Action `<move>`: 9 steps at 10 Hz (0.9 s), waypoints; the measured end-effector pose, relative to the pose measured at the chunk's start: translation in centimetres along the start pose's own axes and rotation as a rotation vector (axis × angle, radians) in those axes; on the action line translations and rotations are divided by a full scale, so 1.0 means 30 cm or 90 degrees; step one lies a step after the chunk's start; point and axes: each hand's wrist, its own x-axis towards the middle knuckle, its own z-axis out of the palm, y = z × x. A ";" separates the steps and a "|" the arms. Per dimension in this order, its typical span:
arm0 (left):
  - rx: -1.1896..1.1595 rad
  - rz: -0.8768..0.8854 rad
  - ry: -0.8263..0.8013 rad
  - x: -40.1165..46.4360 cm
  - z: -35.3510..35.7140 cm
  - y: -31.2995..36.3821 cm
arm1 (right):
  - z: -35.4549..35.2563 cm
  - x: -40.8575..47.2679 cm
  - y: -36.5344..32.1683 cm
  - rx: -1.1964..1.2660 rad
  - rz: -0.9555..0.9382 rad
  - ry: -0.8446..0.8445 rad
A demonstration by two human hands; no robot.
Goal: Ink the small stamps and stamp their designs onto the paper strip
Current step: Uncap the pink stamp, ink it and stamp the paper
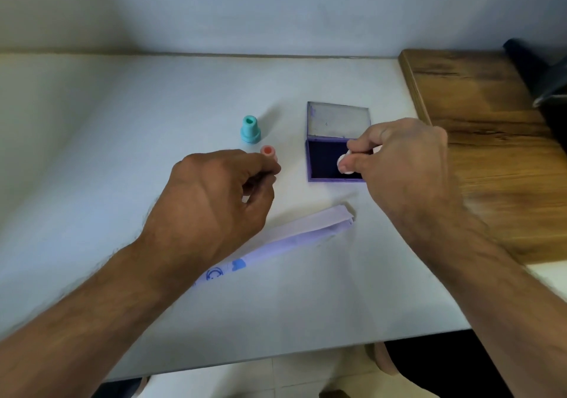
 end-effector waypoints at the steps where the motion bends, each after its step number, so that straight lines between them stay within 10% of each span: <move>1: -0.011 0.000 0.001 0.002 0.000 -0.003 | 0.006 -0.002 -0.001 -0.072 -0.032 -0.014; 5: -0.022 -0.039 0.010 0.007 -0.034 -0.001 | 0.015 -0.040 0.017 -0.230 -0.242 0.105; 6: 0.000 -0.052 -0.002 -0.025 -0.058 -0.004 | -0.006 0.001 -0.016 -0.305 -0.112 -0.095; 9: 0.040 -0.154 -0.059 -0.085 -0.175 -0.012 | -0.030 0.009 -0.078 -0.240 0.079 -0.163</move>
